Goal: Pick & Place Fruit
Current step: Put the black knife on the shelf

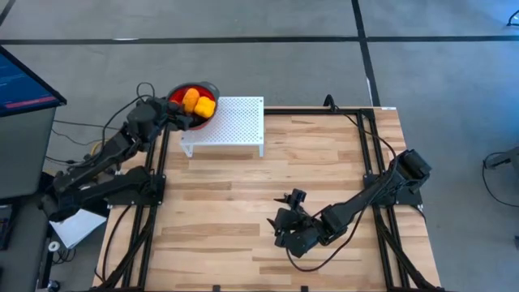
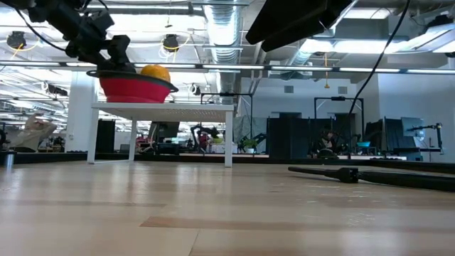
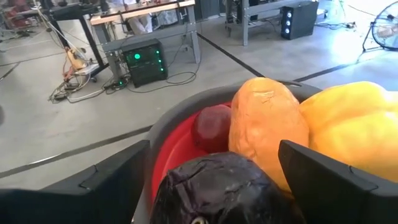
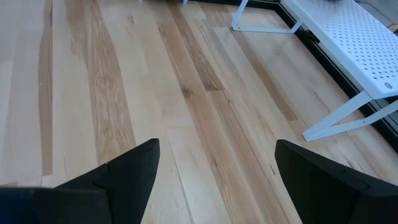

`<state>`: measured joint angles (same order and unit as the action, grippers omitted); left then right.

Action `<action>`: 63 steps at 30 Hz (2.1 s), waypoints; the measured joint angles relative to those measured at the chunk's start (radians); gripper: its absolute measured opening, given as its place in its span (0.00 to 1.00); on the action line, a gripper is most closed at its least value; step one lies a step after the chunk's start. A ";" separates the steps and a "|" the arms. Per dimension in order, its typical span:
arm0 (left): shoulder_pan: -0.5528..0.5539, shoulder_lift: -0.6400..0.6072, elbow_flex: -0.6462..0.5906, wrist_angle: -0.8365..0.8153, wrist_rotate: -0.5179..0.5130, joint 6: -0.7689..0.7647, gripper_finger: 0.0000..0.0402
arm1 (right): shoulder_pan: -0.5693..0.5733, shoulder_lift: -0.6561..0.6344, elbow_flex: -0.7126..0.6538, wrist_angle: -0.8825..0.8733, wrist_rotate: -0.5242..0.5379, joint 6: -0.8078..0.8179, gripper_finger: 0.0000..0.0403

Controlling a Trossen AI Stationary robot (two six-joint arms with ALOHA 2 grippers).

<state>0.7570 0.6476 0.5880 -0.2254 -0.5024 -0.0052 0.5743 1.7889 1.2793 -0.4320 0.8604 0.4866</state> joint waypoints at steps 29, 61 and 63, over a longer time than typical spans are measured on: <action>-0.384 -0.004 0.071 0.011 0.502 -0.019 0.70 | -0.086 -0.001 -0.236 0.441 -0.124 -0.131 0.78; -1.314 0.891 0.071 0.589 0.056 -0.318 0.35 | 0.256 0.060 -0.368 -0.237 -0.155 0.847 0.71; -1.304 0.925 0.071 0.635 0.055 -0.318 0.34 | 0.258 0.083 -0.365 -0.237 -0.147 0.881 0.68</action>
<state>-0.5471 1.5731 0.6590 0.4099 -0.4474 -0.3234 0.8322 1.8721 0.9138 -0.6693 0.7139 1.3676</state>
